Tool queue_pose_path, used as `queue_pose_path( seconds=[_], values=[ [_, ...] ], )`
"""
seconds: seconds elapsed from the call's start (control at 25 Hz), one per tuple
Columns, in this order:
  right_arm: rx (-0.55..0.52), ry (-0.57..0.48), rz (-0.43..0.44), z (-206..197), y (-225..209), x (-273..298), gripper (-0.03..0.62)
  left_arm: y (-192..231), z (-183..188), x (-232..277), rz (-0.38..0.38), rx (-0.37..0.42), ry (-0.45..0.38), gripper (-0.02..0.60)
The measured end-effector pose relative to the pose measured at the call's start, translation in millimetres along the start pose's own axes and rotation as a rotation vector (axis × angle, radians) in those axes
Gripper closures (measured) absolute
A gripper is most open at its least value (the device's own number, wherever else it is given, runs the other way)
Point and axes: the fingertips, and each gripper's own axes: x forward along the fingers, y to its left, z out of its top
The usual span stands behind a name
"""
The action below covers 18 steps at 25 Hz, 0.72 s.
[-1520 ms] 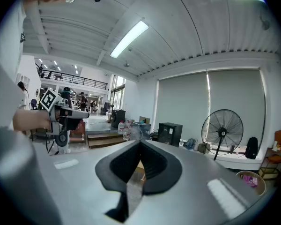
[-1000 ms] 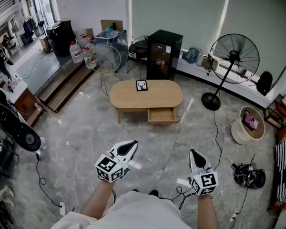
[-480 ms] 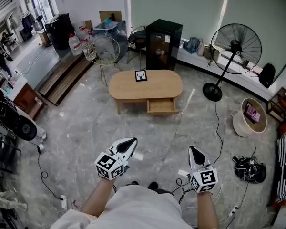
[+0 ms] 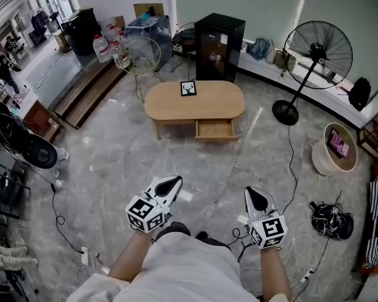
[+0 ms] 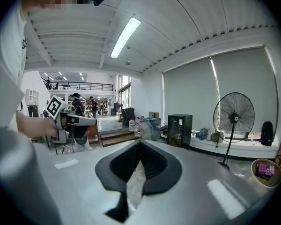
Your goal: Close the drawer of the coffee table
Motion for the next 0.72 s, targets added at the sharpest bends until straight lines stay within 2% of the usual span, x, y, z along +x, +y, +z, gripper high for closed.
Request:
queue_pose_path(
  seconds=[0.28,0.72],
  values=[
    [0.01,0.032,0.027,-11.5,-4.5,28.0,0.583,21.0,-4.9,14.2,0.0,-0.011,0.017,0.575],
    [0.045,0.119,0.036,-21.8,-8.1,129.8,0.583,117.2,-10.0,64.9,-0.063,-0.069,0.082,0.575]
  ],
)
